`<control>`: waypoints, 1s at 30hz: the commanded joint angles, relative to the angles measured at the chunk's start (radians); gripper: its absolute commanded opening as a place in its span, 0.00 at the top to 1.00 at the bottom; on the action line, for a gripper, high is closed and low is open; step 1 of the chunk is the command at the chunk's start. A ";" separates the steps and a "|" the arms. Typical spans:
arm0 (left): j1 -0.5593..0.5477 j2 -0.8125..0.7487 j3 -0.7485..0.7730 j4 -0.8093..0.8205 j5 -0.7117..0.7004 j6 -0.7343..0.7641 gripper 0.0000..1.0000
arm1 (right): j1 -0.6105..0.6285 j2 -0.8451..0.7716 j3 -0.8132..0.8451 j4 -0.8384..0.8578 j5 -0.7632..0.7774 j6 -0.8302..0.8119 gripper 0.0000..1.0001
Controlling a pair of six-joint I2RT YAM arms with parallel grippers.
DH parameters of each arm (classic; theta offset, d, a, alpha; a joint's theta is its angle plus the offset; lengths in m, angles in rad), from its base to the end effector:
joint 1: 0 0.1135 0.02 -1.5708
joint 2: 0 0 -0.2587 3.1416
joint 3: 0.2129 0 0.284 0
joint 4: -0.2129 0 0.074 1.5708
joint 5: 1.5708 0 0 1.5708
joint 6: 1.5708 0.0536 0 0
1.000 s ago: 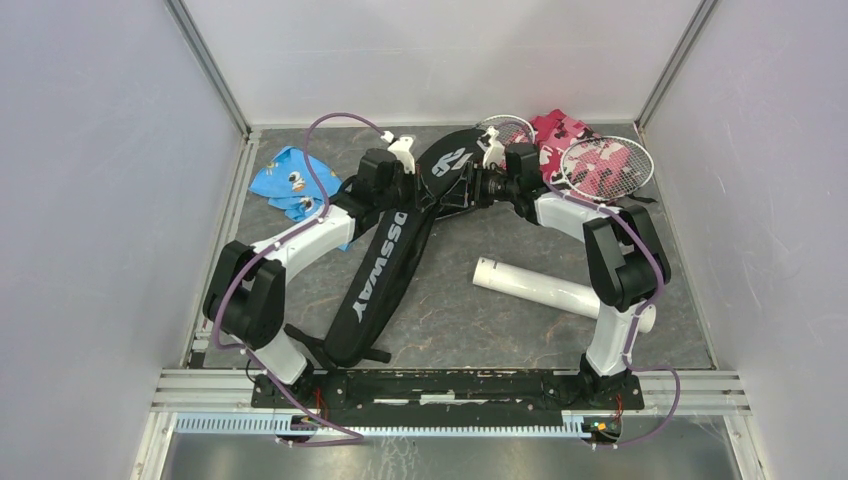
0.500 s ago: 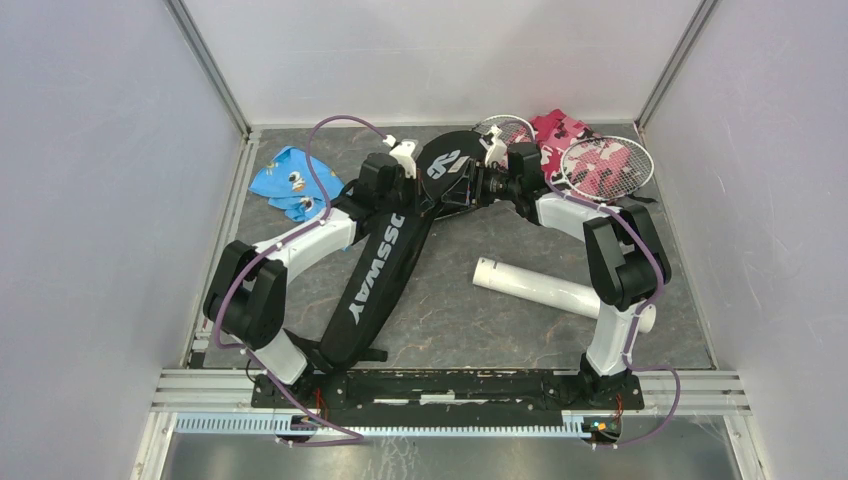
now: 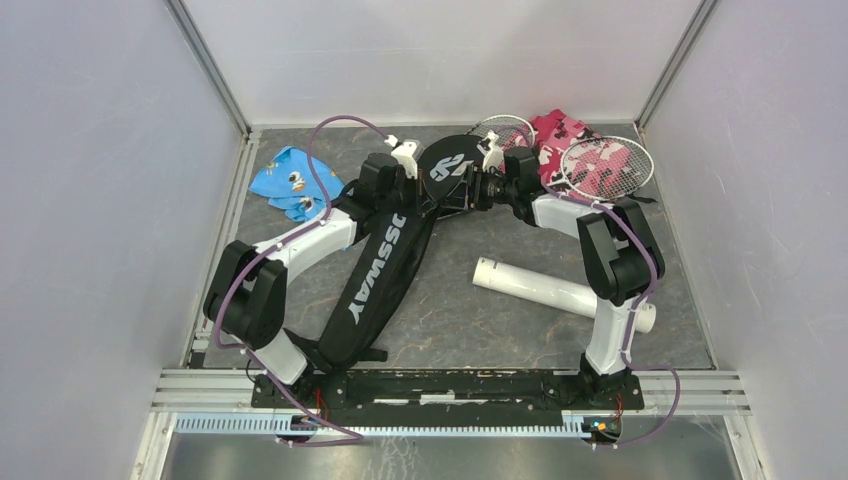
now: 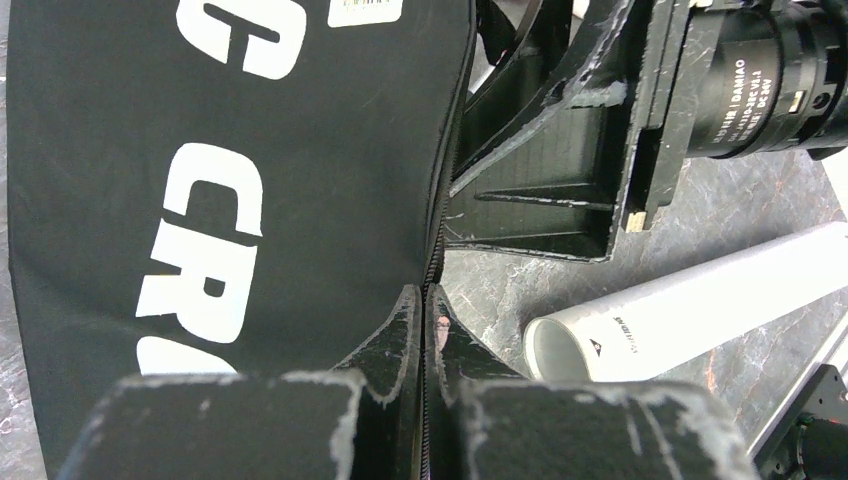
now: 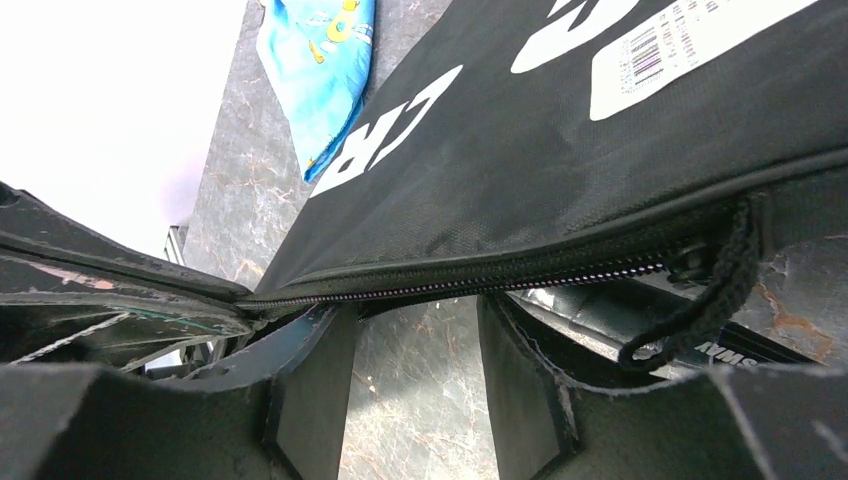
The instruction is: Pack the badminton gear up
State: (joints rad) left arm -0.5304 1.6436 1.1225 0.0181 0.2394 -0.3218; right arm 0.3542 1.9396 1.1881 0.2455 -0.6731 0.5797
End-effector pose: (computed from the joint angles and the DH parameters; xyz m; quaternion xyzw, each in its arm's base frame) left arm 0.3558 -0.2234 0.2246 0.1494 0.8437 -0.3024 0.4176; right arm 0.4184 0.1903 0.1530 -0.0751 0.8270 0.4697 0.2998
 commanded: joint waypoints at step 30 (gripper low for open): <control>-0.019 -0.006 -0.040 0.066 -0.063 0.164 0.98 | 0.022 0.021 0.022 0.055 -0.040 0.055 1.00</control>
State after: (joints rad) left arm -0.5430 1.6596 1.0992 0.0364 0.2127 -0.2684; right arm 0.3794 1.9785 1.1881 0.2802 -0.7067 0.6468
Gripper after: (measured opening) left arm 0.032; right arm 0.037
